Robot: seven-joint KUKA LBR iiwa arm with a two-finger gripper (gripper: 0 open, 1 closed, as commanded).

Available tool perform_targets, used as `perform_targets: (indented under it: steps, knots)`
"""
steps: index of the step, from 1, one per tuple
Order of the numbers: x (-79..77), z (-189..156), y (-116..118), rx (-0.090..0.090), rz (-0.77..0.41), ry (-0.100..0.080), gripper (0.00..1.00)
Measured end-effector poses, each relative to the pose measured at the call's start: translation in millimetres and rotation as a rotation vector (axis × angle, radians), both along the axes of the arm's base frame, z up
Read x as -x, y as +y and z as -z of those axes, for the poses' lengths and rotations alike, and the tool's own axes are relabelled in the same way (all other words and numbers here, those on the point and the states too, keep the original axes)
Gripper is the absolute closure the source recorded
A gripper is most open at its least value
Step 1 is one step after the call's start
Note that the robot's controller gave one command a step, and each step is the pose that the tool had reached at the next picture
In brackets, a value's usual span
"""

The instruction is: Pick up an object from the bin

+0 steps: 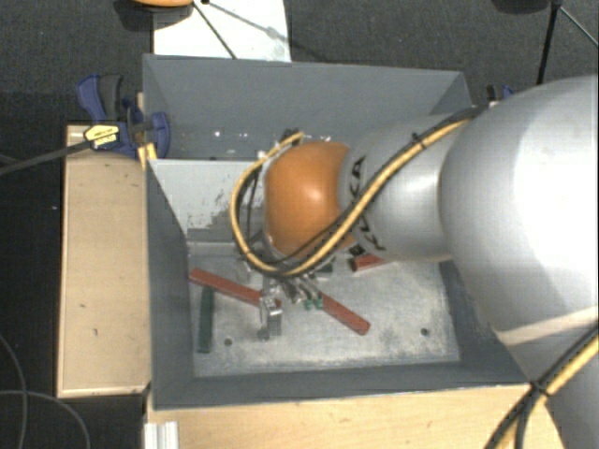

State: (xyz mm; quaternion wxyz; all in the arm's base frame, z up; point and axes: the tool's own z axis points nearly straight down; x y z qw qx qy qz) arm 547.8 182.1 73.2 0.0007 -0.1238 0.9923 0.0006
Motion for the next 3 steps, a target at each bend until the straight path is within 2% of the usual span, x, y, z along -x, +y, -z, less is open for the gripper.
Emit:
perform_targets:
  steps: [1,2,3]
  knots:
    - [-1.4,-0.6,-2.3,0.003,0.008,-0.002,1.00]
    - [-1.4,-0.6,-2.3,0.003,0.009,-0.002,1.00]
    - [-3.7,-144.6,-31.1,0.000,-0.025,-0.001,1.00]
